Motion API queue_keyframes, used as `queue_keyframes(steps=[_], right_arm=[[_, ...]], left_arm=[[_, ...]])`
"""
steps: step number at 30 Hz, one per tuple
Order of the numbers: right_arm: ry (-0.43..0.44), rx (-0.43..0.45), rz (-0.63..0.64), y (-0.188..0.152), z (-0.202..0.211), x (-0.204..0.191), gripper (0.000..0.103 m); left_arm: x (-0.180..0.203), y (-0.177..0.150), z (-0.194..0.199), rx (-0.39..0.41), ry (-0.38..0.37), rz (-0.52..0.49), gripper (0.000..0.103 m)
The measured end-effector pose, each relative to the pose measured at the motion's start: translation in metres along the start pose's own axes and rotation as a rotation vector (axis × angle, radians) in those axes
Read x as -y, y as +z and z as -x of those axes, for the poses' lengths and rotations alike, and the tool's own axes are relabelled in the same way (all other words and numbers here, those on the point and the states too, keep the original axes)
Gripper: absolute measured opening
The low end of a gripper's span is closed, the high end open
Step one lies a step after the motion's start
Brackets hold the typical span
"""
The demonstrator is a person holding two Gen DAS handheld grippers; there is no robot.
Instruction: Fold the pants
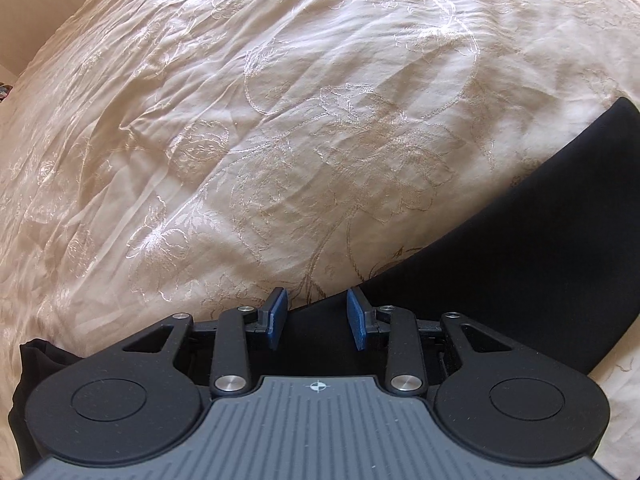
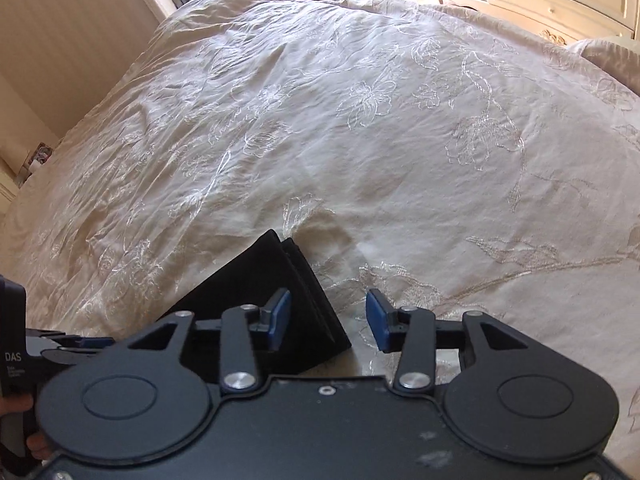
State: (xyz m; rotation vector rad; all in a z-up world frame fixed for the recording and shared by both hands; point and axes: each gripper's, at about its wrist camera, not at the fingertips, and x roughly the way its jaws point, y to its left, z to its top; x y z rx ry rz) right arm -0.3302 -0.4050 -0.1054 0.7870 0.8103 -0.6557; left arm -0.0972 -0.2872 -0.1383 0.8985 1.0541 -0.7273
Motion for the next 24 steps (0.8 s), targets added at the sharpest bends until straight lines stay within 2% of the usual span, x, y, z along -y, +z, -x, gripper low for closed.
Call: queue_keyframes(steps=[8,14,16,18,19,20,21,24], right_arm=[[0.191,-0.226,0.151,0.032,-0.056,0.009,0.048],[0.315,-0.305,0.143,0.038,-0.071,0.018,0.052],[0.332,-0.316,0.140,0.038,-0.075,0.019,0.052],[0.337,-0.317,0.121,0.037,-0.075,0.021,0.047],[0.338,-0.314,0.099,0.037,-0.075,0.024,0.036],[0.357,-0.315,0.054,0.038,-0.074,0.029,0.019],[0.385,-0.323,-0.003,0.037,-0.074,0.032,0.008],[0.380,-0.282,-0.036,0.036,-0.057,0.031,0.008]], left_arm=[[-0.002,0.002,-0.001,-0.014,-0.007,0.016,0.033],[0.000,0.003,-0.004,-0.019,-0.001,0.008,0.032],[0.000,0.003,-0.004,-0.019,0.001,0.001,0.032],[0.001,0.003,-0.005,-0.019,0.000,0.001,0.032],[0.001,0.003,-0.005,-0.020,-0.001,0.000,0.032],[0.000,0.004,-0.004,-0.019,-0.004,0.000,0.032],[-0.001,0.004,-0.003,-0.018,-0.010,0.003,0.032],[-0.008,0.007,0.006,-0.020,-0.028,0.045,0.032]])
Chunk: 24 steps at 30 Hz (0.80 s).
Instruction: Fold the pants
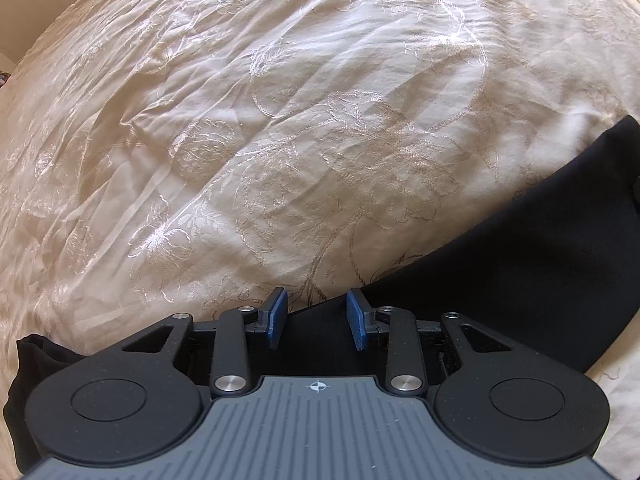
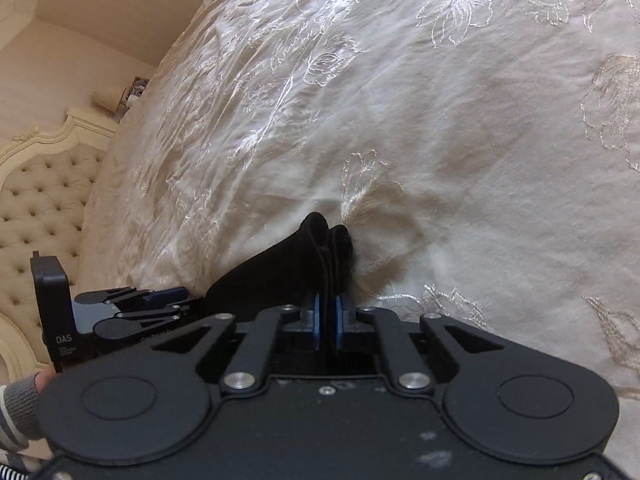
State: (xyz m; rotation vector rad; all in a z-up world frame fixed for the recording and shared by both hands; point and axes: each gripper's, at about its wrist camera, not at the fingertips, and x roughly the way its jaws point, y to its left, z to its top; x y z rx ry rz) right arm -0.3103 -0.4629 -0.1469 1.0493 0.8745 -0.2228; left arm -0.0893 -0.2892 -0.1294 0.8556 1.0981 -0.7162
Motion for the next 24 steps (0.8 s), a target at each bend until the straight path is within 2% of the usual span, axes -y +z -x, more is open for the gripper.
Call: queue_keyframes(steps=[3,5,8,10,13,15,18,24], right_arm=[[-0.019,0.042,-0.003,-0.005,0.015,-0.015,0.008],[-0.030,0.064,-0.016,-0.008,0.024,-0.024,0.008],[-0.078,0.079,-0.001,-0.011,0.033,-0.043,0.008],[-0.106,0.085,-0.006,-0.013,0.036,-0.054,0.008],[-0.162,0.091,0.024,-0.018,0.035,-0.075,0.008],[-0.206,0.104,0.044,-0.021,0.034,-0.091,0.008],[-0.242,0.129,0.044,-0.026,0.039,-0.115,0.008],[-0.263,0.191,0.076,-0.045,0.037,-0.190,0.009]], left_arm=[[-0.007,-0.004,0.018,0.028,-0.054,0.067,0.032],[-0.006,-0.012,0.025,0.034,-0.079,0.066,0.032],[0.004,-0.024,0.020,0.017,-0.103,0.016,0.032],[0.014,-0.031,0.008,-0.001,-0.088,-0.030,0.032],[0.028,-0.037,0.004,0.029,-0.042,-0.147,0.032],[0.024,-0.036,0.011,0.046,-0.061,-0.167,0.032],[-0.006,-0.039,0.023,0.052,-0.123,-0.082,0.032],[-0.087,-0.064,0.047,0.055,-0.093,0.072,0.032]])
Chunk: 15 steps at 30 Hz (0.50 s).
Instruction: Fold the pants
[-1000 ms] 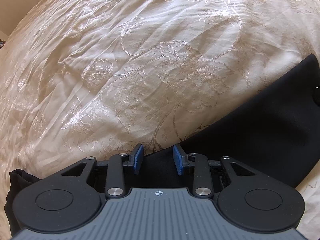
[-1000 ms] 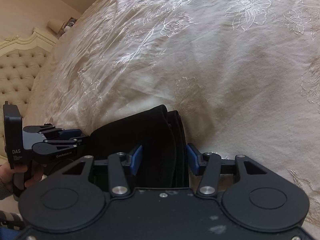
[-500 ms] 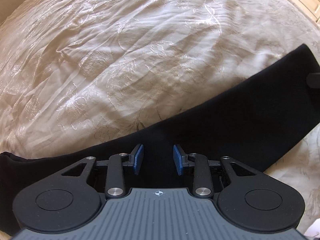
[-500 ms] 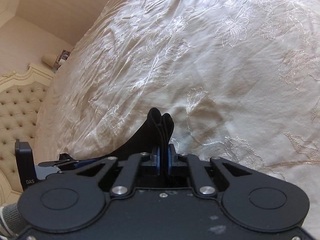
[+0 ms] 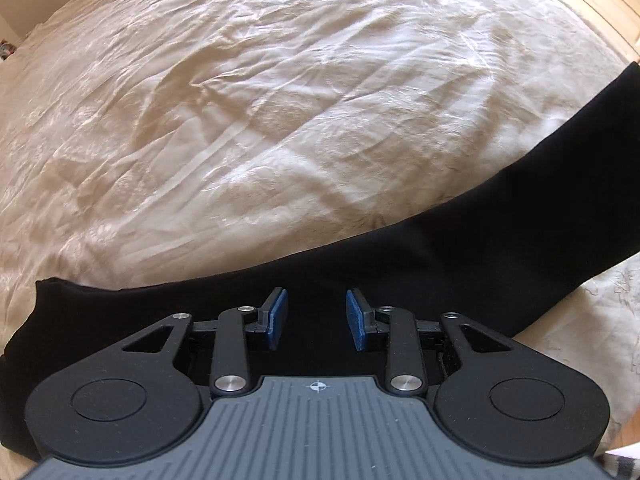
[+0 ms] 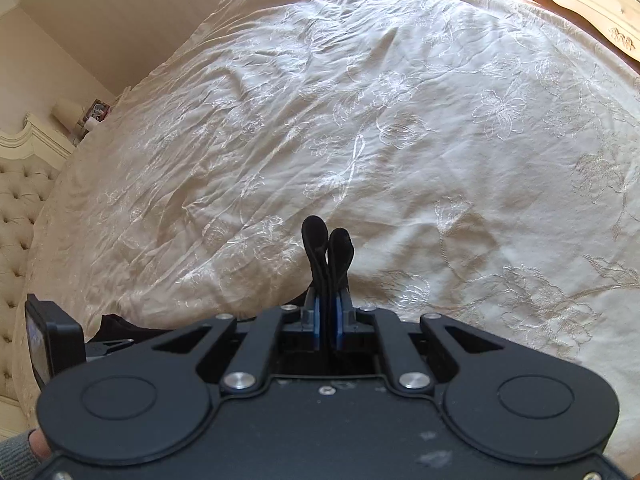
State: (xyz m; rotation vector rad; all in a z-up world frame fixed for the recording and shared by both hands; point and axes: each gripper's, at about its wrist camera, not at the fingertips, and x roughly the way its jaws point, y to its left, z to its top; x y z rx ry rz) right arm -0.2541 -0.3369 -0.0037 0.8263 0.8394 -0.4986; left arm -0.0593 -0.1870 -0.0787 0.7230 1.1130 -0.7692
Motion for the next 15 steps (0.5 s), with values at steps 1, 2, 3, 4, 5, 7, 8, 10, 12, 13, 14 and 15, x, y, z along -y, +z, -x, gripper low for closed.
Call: queue_keyframes(steps=[1,2,3,4,5,7,8,10,12,13,14,15], right_arm=[[0.003,0.008,0.005,-0.003,0.002,-0.013,0.009],[0.003,0.013,0.010,-0.007,0.003,-0.027,0.009],[0.000,0.018,0.017,-0.012,0.003,-0.041,0.009],[0.000,0.024,0.028,-0.016,0.002,-0.054,0.009],[0.000,0.030,0.041,-0.022,0.000,-0.069,0.009],[-0.003,0.030,0.057,-0.035,-0.009,-0.095,0.009],[-0.005,0.025,0.053,-0.042,-0.016,-0.106,0.009],[-0.009,0.014,0.055,-0.056,-0.030,-0.126,0.009],[-0.027,0.005,0.082,-0.073,-0.049,-0.151,0.009],[-0.034,-0.001,0.095,-0.082,-0.059,-0.163,0.009],[-0.035,-0.004,0.103,-0.089,-0.066,-0.171,0.009],[-0.034,-0.010,0.107,-0.098,-0.076,-0.183,0.009]], left_arm=[[-0.014,-0.004,0.006,0.003,0.003,0.021,0.032],[-0.025,-0.008,0.011,0.006,0.006,0.038,0.032],[-0.036,-0.012,0.015,0.010,0.010,0.054,0.032],[-0.047,-0.015,0.018,0.013,0.012,0.069,0.032],[-0.056,-0.020,0.023,0.016,0.012,0.081,0.032],[-0.075,-0.029,0.029,0.021,0.008,0.105,0.032],[-0.084,-0.033,0.030,0.021,0.005,0.115,0.032],[-0.099,-0.043,0.033,0.022,0.000,0.126,0.032],[-0.112,-0.051,0.034,0.022,0.000,0.125,0.032],[-0.117,-0.056,0.035,0.021,0.002,0.123,0.032],[-0.123,-0.060,0.035,0.021,0.003,0.123,0.032],[-0.128,-0.063,0.034,0.019,0.002,0.122,0.032]])
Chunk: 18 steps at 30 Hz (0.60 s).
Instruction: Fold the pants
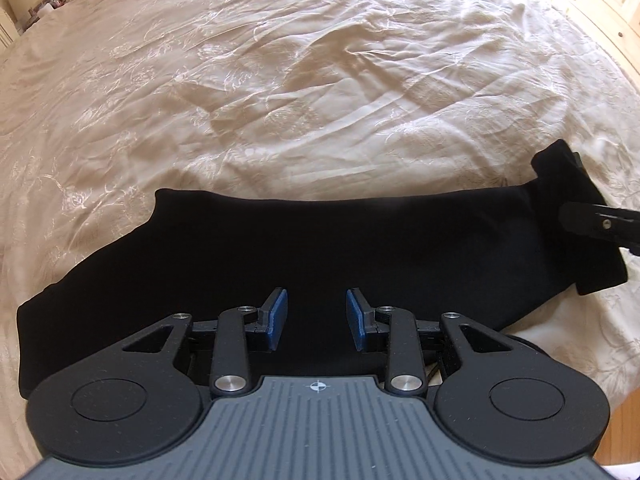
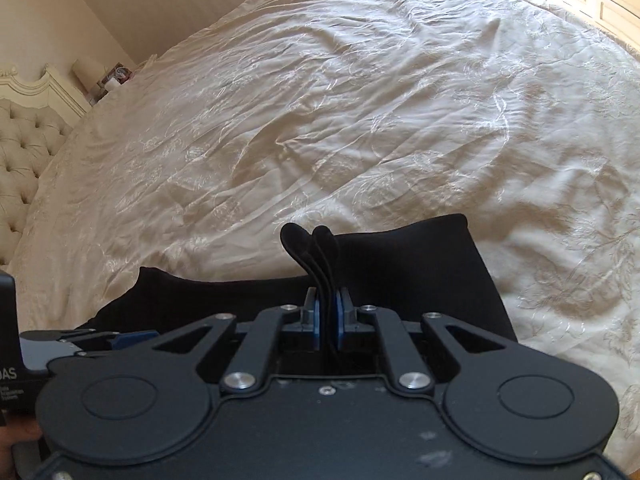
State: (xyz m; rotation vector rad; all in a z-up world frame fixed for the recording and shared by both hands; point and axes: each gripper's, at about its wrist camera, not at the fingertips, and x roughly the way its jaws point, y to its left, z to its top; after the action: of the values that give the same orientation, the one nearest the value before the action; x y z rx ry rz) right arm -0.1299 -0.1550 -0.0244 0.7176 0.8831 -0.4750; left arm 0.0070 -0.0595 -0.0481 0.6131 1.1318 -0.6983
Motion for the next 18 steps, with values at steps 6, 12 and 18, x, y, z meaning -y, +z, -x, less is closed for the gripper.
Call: queue_keyframes(steps=[6,12,18], right_arm=[[-0.010,-0.041,0.040,-0.030,-0.049,-0.047,0.009],[-0.039,-0.049,0.064,-0.045,-0.080,-0.073,0.010],[0.097,-0.051,0.124,-0.043,-0.082,-0.081,0.033]], left_arm=[[-0.032,-0.017,0.000,-0.002,0.003,0.001,0.032],[-0.052,-0.023,0.000,0.002,0.010,0.029,0.032],[-0.055,-0.024,0.002,-0.001,0.016,0.051,0.032]])
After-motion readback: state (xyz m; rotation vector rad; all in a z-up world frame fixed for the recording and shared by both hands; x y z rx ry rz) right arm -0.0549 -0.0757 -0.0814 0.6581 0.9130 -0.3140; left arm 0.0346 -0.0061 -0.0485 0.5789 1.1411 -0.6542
